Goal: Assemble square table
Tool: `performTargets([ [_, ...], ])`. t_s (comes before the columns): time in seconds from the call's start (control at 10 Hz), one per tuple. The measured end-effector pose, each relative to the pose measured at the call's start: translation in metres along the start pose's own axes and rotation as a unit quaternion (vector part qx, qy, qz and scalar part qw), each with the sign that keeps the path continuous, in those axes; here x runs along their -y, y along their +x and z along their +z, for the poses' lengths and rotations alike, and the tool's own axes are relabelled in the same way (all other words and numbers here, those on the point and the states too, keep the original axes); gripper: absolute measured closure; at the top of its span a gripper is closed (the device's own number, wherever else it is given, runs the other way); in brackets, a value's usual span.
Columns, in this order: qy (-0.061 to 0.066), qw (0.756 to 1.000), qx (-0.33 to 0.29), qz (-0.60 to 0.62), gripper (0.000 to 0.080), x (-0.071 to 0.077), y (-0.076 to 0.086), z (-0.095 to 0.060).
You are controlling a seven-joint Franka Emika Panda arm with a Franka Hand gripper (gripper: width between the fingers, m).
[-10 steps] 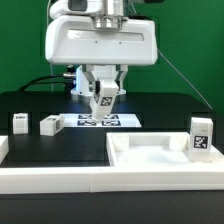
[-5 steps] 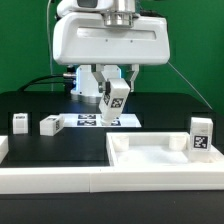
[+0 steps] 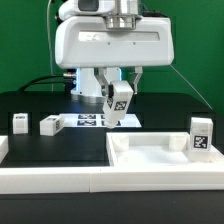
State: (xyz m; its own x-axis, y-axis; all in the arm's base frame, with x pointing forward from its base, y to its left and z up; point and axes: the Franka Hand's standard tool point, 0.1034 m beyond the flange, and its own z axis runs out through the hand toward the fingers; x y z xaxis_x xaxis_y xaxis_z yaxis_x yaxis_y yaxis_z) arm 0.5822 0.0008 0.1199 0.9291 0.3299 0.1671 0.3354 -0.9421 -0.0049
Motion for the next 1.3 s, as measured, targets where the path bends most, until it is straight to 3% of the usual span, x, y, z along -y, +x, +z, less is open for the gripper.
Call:
performTargets([
  [0.2,0.022,0.999,0.021,0.022,0.0509,0.003,0.009,-0.003],
  [0.3,0.011,1.000,0.006,0.016,0.0509,-0.001,0.011,-0.003],
  [0.4,0.010,1.000,0.006,0.016,0.0509,-0.002,0.010,-0.002],
  [0.8,-0.057,0.994,-0.089,0.000,0.0509,-0.028,0.008,-0.002],
  [0.9,-0.065,0.992,-0.105,0.002,0.0509,-0.031,0.008,-0.003],
  [1.1,-0.050,0.993,-0.102,0.015,0.0509,-0.023,0.016,-0.001],
  [1.3,-0.048,0.993,-0.104,0.019,0.0509,-0.021,0.020,0.011],
])
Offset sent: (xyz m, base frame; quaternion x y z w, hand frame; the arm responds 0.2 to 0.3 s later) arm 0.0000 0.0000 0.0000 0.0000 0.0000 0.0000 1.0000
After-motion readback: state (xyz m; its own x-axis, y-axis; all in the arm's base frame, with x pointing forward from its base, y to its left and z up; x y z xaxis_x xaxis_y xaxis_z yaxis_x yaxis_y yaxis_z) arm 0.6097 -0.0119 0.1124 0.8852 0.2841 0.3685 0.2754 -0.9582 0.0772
